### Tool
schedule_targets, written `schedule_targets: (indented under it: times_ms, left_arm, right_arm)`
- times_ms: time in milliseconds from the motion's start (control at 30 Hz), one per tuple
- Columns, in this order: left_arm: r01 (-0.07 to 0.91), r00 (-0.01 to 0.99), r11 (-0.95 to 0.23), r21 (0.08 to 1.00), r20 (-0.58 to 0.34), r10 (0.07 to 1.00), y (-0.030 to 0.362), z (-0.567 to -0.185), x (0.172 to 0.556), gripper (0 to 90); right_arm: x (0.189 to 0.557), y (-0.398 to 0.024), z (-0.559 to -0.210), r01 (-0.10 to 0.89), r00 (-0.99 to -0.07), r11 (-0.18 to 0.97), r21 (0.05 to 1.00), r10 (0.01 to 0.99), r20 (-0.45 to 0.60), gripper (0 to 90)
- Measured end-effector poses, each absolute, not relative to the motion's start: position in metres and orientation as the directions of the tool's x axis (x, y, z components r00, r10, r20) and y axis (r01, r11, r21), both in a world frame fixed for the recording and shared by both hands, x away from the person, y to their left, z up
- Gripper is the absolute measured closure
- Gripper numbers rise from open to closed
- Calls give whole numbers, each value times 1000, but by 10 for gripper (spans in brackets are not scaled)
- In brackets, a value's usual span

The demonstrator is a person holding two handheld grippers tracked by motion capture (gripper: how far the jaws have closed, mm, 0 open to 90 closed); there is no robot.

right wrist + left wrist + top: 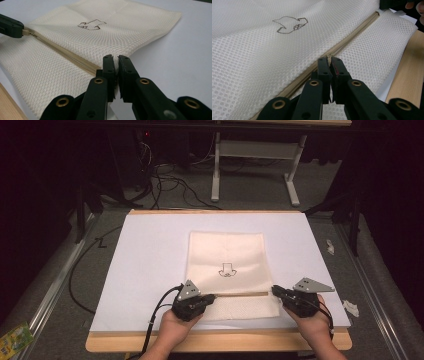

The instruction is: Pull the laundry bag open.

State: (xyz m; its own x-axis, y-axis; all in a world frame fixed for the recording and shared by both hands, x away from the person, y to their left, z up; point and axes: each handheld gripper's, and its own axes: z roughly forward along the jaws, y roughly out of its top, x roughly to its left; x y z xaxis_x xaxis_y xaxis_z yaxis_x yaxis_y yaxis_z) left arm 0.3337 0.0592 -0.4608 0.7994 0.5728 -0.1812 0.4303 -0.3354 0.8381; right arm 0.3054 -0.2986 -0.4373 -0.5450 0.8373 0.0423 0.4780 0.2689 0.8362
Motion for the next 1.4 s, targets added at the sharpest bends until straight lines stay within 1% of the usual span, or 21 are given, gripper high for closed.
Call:
schedule_targets:
  times_ms: [500,533,733,800,833,867,900,933,1033,1067,1100,1133,1167,1200,1233,1267,1367,1400]
  left_arm:
    - [475,766,-315,821,-210,607,65,-462,339,877]
    - [489,757,-301,819,-227,612,66,-462,339,877]
    - [494,760,-301,816,-236,606,63,-461,339,878]
    - [500,757,-317,806,-229,612,62,-462,339,878]
    - [507,747,-330,796,-215,629,62,-464,341,880]
    - [550,730,-273,789,-296,615,70,-467,345,880]
    - [550,730,-273,789,-296,615,70,-467,345,881]
    - [550,728,-275,788,-291,621,69,-468,345,881]
    - [542,723,-286,790,-265,638,65,-468,344,881]
    - [550,721,-281,787,-276,636,64,-468,345,881]
    - [545,723,-281,790,-273,635,63,-468,344,881]
    - [541,720,-292,789,-254,646,63,-467,343,881]
    - [546,708,-291,785,-247,661,65,-467,344,882]
    - [555,702,-278,784,-262,663,69,-468,345,882]
    - [548,712,-267,793,-275,646,76,-465,345,882]
    - [553,712,-261,791,-287,641,76,-464,345,882]
    - [570,696,-247,784,-300,652,76,-467,345,882]
    - [577,693,-242,780,-311,650,75,-468,345,882]
  right_arm:
    - [310,-296,-434,491,-514,253,834,857,43,867]
    - [311,-295,-435,490,-521,255,834,852,46,867]
    - [305,-288,-432,460,-567,272,845,822,44,867]
    - [305,-287,-431,458,-570,271,847,820,46,868]
    - [303,-284,-429,444,-581,285,849,814,30,871]
    - [303,-288,-427,450,-551,296,843,835,0,879]
    - [303,-288,-427,450,-551,296,843,835,0,879]
    - [312,-303,-430,483,-505,236,844,862,48,879]
    - [314,-305,-433,502,-490,212,838,868,74,878]
    - [311,-296,-433,484,-532,242,841,844,63,877]
    - [311,-296,-433,484,-532,242,841,844,63,877]
    - [308,-289,-432,475,-553,264,840,832,51,877]
    - [305,-284,-429,453,-560,293,842,828,14,878]
    - [308,-296,-426,461,-515,248,852,857,29,878]
    - [314,-308,-427,489,-508,189,851,855,102,878]
    - [315,-314,-429,489,-482,192,851,872,80,878]
    - [314,-311,-434,499,-483,224,837,874,54,878]
    - [311,-298,-434,489,-526,248,836,849,55,878]
